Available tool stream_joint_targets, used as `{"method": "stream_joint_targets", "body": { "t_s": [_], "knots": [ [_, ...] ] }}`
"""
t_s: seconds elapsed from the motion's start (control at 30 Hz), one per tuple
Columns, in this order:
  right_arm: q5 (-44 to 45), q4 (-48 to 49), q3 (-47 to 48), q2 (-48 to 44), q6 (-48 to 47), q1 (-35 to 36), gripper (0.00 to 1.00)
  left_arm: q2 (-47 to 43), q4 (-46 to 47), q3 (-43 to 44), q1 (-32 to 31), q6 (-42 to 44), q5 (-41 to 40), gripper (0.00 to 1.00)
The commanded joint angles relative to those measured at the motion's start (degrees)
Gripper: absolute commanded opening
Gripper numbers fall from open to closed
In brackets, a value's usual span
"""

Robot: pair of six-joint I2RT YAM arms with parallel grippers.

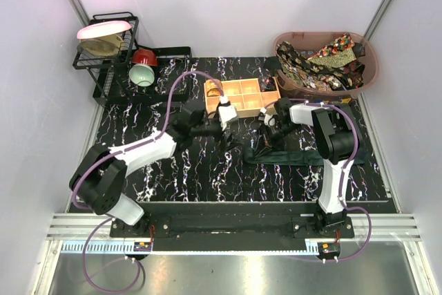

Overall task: Roll the ties
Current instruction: Roll the tie at the center of the board.

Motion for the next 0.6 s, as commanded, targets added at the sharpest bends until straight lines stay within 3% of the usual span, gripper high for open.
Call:
{"method": "stream_joint_targets", "body": {
  "t_s": [0.0,0.13,0.23,0.43,0.57],
  "knots": [
    [6.60,1.94,1.53,3.88,-2.73,1.02,0.00,2.80,19.71,-11.74,0.65,-3.39,8.35,0.99],
    [5.99,2.03,1.71,3.88,-2.90,1.10,0.00,9.31,24.20,-11.07,0.29,-4.36,6.77,0.99],
    [5.37,2.03,1.71,4.06,-2.90,1.19,0.00,13.44,26.50,-9.41,-0.32,-4.27,5.54,0.92],
    [5.19,2.21,1.80,4.32,-2.73,1.19,0.00,18.72,26.25,-5.81,-1.55,-4.45,5.18,0.81],
    [4.93,2.12,1.80,4.32,-2.82,1.19,0.00,20.66,25.37,-4.57,-2.69,-3.75,3.96,0.80]
  ]
}}
